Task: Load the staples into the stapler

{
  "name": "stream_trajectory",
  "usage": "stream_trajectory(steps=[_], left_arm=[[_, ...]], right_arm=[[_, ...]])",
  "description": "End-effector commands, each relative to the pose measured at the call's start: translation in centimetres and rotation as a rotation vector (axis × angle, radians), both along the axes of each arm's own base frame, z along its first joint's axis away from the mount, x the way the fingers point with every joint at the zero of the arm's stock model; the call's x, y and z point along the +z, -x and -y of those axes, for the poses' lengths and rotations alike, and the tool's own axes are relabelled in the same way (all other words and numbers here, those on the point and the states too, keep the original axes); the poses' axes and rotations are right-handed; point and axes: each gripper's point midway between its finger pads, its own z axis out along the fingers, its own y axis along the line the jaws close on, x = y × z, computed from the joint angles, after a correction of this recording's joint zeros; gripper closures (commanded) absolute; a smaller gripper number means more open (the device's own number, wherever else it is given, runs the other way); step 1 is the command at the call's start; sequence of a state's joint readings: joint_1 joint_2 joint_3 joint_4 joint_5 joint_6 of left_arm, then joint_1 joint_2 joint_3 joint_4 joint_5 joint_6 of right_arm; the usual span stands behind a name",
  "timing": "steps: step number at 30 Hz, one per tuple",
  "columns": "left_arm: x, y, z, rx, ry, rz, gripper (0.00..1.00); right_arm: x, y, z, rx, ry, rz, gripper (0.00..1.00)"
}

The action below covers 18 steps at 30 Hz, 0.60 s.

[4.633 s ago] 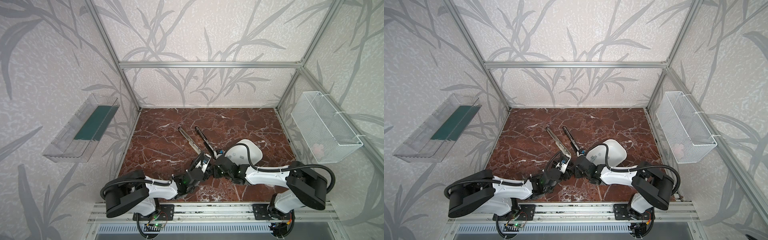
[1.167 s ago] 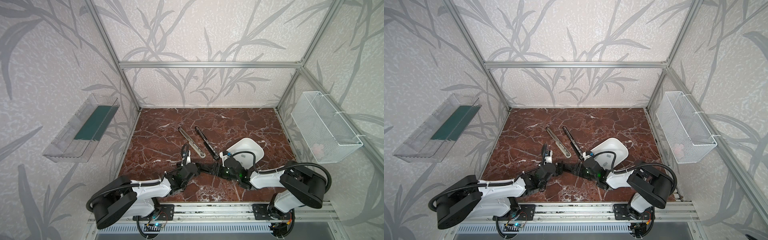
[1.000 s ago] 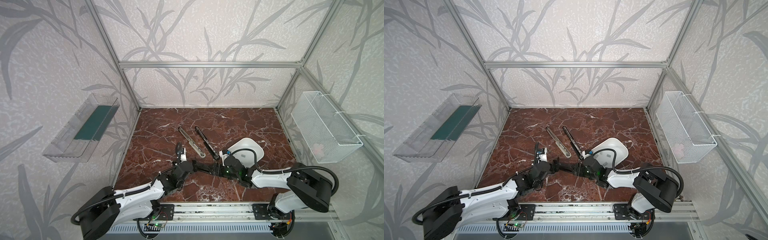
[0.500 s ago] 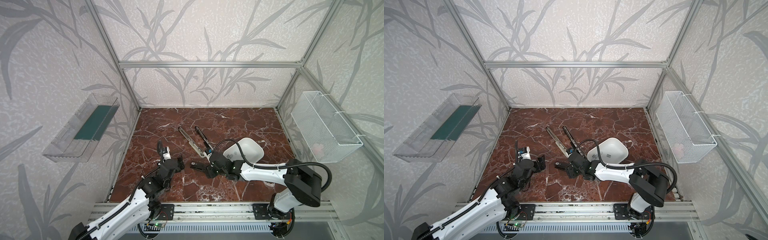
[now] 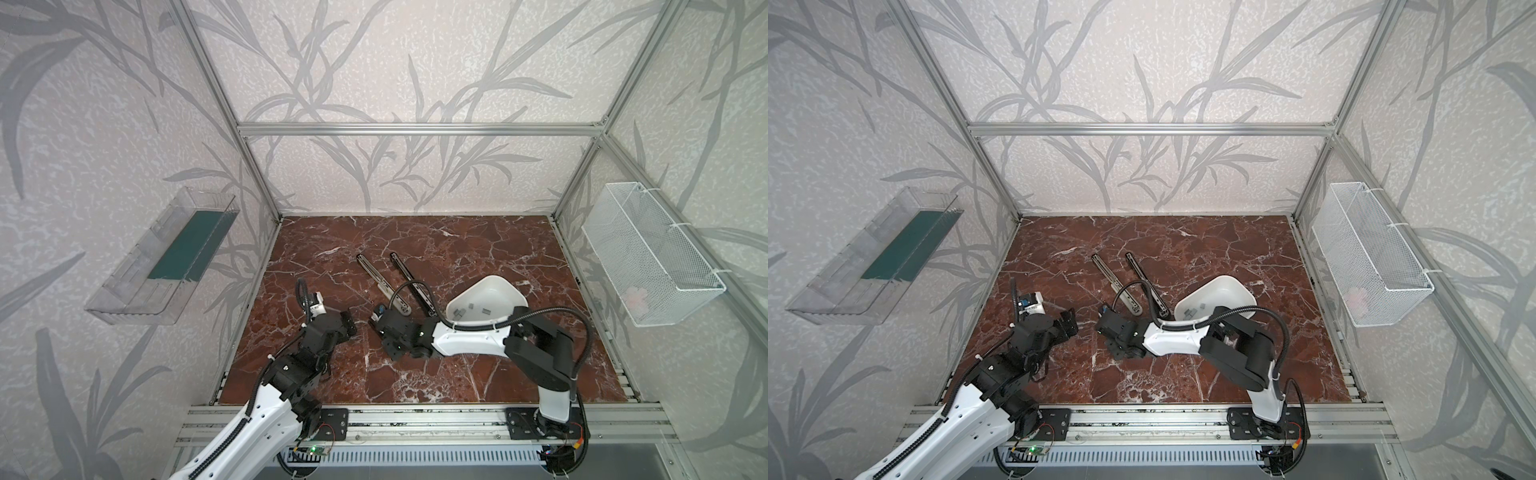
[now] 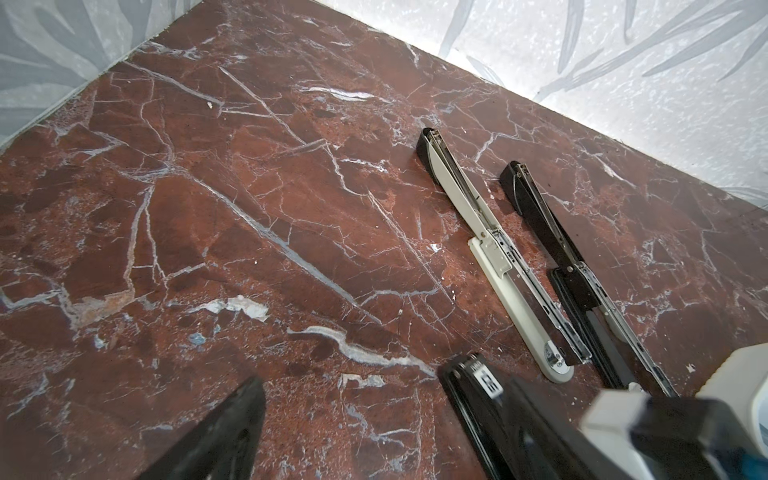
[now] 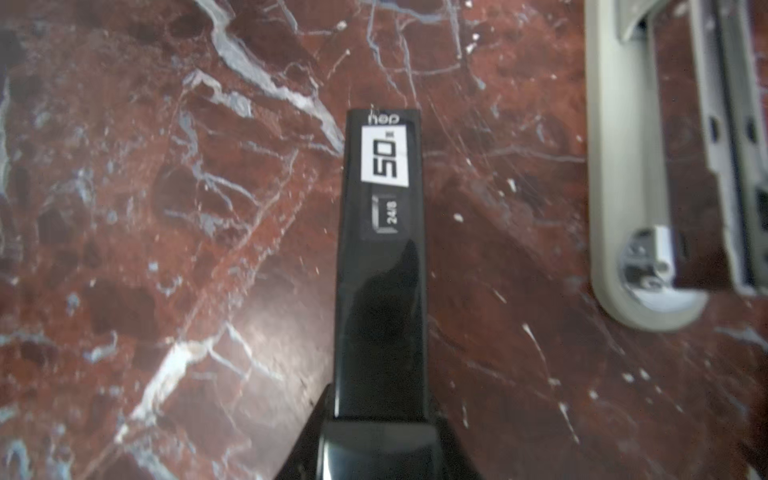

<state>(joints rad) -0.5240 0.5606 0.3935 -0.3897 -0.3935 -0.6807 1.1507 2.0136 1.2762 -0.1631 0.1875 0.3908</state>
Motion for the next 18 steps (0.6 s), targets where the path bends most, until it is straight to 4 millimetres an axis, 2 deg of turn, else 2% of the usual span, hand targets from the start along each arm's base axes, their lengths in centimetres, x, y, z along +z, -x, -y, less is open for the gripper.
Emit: stream_trajectory(steps=[1,8,10,14,18], left_arm=[[0.8,0.3,-0.5,0.014,-0.001,-0.006,0.10],[2.1,0.4,-2.8,0.134,-0.004,0.000,0.07],[2.5,0.4,-3.3,0.156,0.005,0.000,0.06],[3.0,-0.1,-4.1,0.199,0.041,0.001,0.06],[4.0,-0.8,-4.9,0.227,0.092,0.022,0.06]], right_arm=[[-1.2,-1.1,-3.0,-0.024,0.024,-0.004,0.82],[-3.0,-4.8,-9.7,-0.054,0.004,0.044,0.80],[-2.9,-5.2,-11.1,-0.046,-0.017,0.044,0.75],[-1.0,-5.5,-12.9,-0.023,-0.049,0.046,0.59],[2.5,-5.3,-12.5,0.000,-0.089,0.075,0.50]])
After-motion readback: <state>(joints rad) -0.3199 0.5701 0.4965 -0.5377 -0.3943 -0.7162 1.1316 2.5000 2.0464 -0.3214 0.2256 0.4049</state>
